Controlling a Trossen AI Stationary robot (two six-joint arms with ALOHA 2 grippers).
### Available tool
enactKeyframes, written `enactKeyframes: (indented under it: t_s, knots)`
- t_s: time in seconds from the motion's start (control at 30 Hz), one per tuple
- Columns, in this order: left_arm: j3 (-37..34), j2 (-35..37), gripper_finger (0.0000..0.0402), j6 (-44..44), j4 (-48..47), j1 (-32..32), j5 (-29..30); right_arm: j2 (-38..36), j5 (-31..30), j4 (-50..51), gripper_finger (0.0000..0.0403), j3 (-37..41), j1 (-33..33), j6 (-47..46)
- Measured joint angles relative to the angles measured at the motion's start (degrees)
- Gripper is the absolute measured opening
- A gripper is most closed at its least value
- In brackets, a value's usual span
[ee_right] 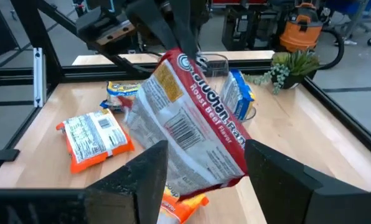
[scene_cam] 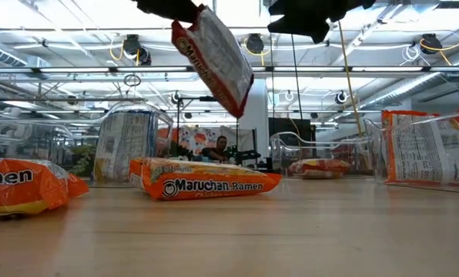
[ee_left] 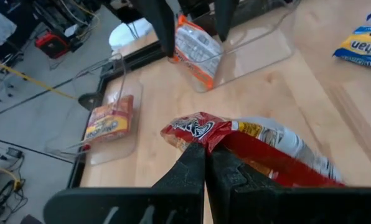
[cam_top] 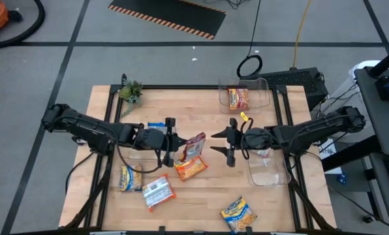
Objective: Sort Maruchan noodles
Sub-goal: Put the red noodle pack into the top transparent bin
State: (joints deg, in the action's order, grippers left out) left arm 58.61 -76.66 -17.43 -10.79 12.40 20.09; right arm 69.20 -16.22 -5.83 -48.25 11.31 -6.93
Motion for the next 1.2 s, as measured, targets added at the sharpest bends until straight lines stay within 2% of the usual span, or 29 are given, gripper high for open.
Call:
enactKeyframes:
  t_s: [0.33,0.47,0.7,0.97,1.2]
  knots:
    - [0.0,0.0,0.0001,2.36,-0.04,2.08,1.45,0.14,2.96,0.36,0.0176,0.02,-0.09,-1.77]
    - [0.0,0.0,0.0001,2.55,-0.26,2.7,2.52,0.14,3.1,0.56,0.0189,0.02,-0.09,-1.59]
    - [0.0,0.0,0.0001,4.43,-1.22,2.74,2.52,0.14,10.28,3.7,0.0221,0.02,-0.52,-1.07]
    - [0.0,-0.02,0.0001,4.01,-1.13,2.74,2.54,1.39,10.31,5.01,0.0216,0.02,-2.06,-3.65]
    - [0.0,-0.02,0.0001,2.43,-1.14,2.85,2.38,7.44,10.33,3.2,0.0229,0.02,-4.03,-2.11]
